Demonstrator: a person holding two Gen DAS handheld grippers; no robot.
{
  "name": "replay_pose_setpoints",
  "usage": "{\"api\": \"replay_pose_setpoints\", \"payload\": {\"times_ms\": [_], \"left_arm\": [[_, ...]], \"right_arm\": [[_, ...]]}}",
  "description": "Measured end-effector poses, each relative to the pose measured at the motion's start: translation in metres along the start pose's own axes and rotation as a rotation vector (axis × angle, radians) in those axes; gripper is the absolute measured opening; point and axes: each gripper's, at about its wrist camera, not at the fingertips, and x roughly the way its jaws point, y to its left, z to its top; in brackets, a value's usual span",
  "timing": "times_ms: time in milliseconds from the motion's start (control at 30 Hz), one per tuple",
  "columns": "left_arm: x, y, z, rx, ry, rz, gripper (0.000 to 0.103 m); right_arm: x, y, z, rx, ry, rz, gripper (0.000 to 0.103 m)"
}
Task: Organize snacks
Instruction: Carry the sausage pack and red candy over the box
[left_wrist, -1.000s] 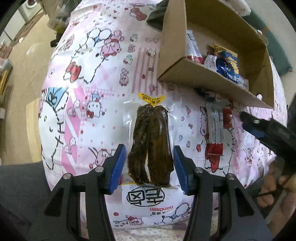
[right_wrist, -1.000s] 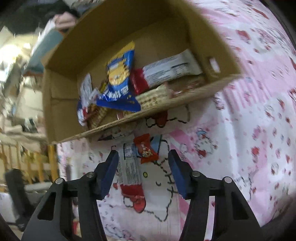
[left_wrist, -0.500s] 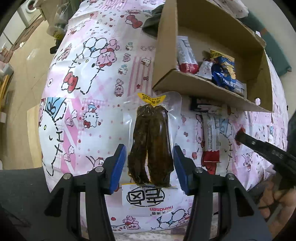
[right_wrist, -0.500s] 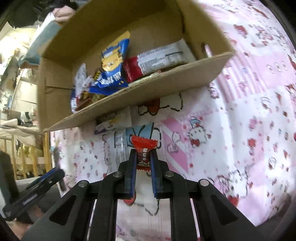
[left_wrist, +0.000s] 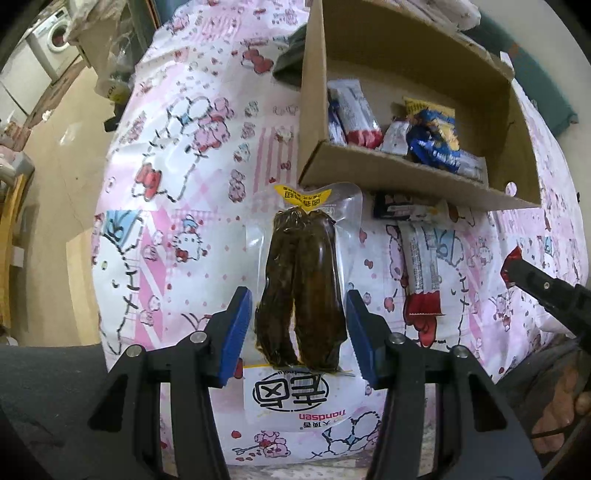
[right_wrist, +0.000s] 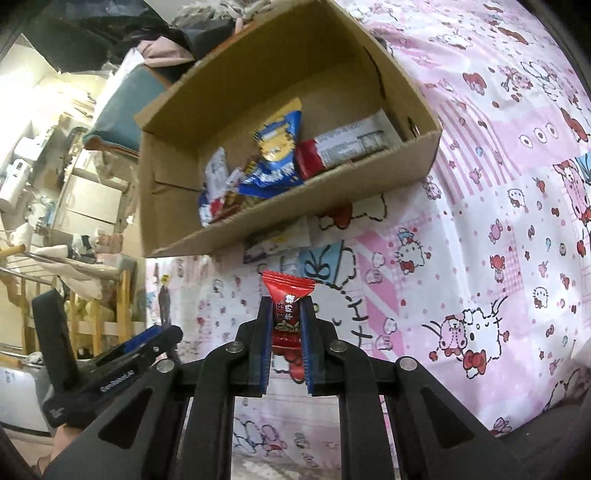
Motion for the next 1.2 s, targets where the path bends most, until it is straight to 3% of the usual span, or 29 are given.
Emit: {"api": "replay_pose_setpoints", "payload": {"times_ms": [267,533,800,1200], "left_arm": [[-0.069,-0.005,0.010,-0.008,-0.218,-0.013,0.047],[-0.111,-0.011,0.060,-0.013,-0.370,-0.019,0.047],[-0.112,-0.030,0.104,0.046,-0.410,-0.011,0.047],[-0.082,-0.070,0.150,0.130,-0.409,-0.008,0.047]], "right_arm": [[-0.045,0.023,0.007,-0.050,-0.160,0.135,0.014],[-0.073,0.023,0.036,-0.056,-0.284,0.149,0.014],[-0.074,0.004,0.066,-0.036,-0.314,0.122,0.014],[-0.052,-0.001,0.106,-0.059,-0.312,0.070,0.014]]}}
